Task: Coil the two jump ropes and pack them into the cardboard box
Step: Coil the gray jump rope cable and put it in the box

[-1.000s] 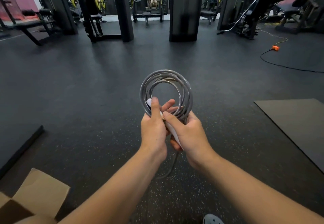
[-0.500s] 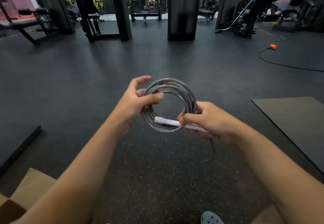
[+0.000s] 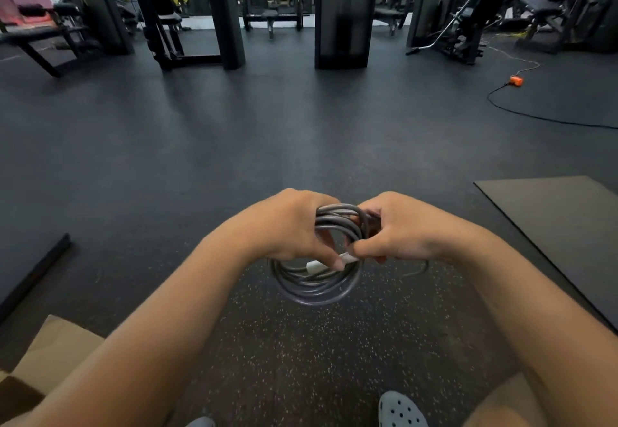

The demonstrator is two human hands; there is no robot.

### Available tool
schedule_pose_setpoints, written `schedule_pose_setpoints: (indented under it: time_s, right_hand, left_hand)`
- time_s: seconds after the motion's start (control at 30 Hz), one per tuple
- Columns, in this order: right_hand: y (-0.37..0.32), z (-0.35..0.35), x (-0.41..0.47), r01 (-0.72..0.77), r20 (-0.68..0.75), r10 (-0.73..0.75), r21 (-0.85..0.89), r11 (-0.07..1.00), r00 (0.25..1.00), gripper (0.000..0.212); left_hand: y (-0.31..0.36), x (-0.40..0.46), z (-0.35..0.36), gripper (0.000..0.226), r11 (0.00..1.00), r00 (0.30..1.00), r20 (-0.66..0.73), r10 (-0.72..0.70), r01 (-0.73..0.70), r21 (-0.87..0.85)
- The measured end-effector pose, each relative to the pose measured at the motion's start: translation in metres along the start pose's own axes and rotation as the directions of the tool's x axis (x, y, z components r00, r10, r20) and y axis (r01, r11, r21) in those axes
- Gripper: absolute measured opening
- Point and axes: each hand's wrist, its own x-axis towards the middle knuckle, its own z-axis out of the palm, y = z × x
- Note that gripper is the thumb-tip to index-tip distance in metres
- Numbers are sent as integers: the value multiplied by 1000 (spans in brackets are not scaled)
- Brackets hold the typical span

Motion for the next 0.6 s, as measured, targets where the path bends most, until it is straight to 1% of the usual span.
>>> schedule_pose_setpoints:
  time_s: [0.07,0.13,0.2,0.27,0.33,0.37,0.4,0.43,0.5,0.53,0.57,0.6]
  right_hand:
    - [3,-2,1,-12,-3,12,-7,1000,1000,7]
    - [4,-3,1,-4,-23,5,16,1000,1000,13]
    - [3,-4,1,-1,-31,4,72,997,1000,28]
    - [3,-5,1,3,-15,-1,108,994,1000,38]
    - [2,-6,0,12,-7,-12,102,995,1000,37]
    - [2,-6,-1,21,-12,-19,128,992,1000,34]
    - [2,-8,-2,25,-27,-20,199,980,999,32]
    - [2,-11,-3,28,-50,-13,302,953,999,36]
    - [9,-22,-2,38,-115,24,506,862,993,58]
    - [14,-27,-2,39,-157,61,568,822,986,65]
    - [19,-30,-1,36,-199,102,592,805,975,67]
    - [25,-31,0,25,-226,133,585,811,965,68]
  left_hand:
    - [-6,4,9,56,996,1000,22,9,-7,-88]
    - [-12,7,13,56,989,1000,10,27,-25,-147]
    - [-18,10,16,55,987,999,-5,39,-40,-158]
    - [-24,14,20,46,986,999,10,38,-36,-164]
    - [-29,15,25,36,980,999,31,37,-30,-197]
    - [-31,15,26,33,971,999,27,39,-31,-237]
    - [-33,14,26,30,955,999,20,43,-35,-293]
    - [-34,12,25,28,932,999,9,52,-45,-360]
    - [-36,7,22,25,852,999,-39,32,-48,-521]
    - [-38,6,21,27,787,998,-64,-5,-36,-617]
    - [-39,6,22,33,700,995,-87,-44,-31,-714]
    - [-40,8,23,40,605,991,-111,-78,-42,-795]
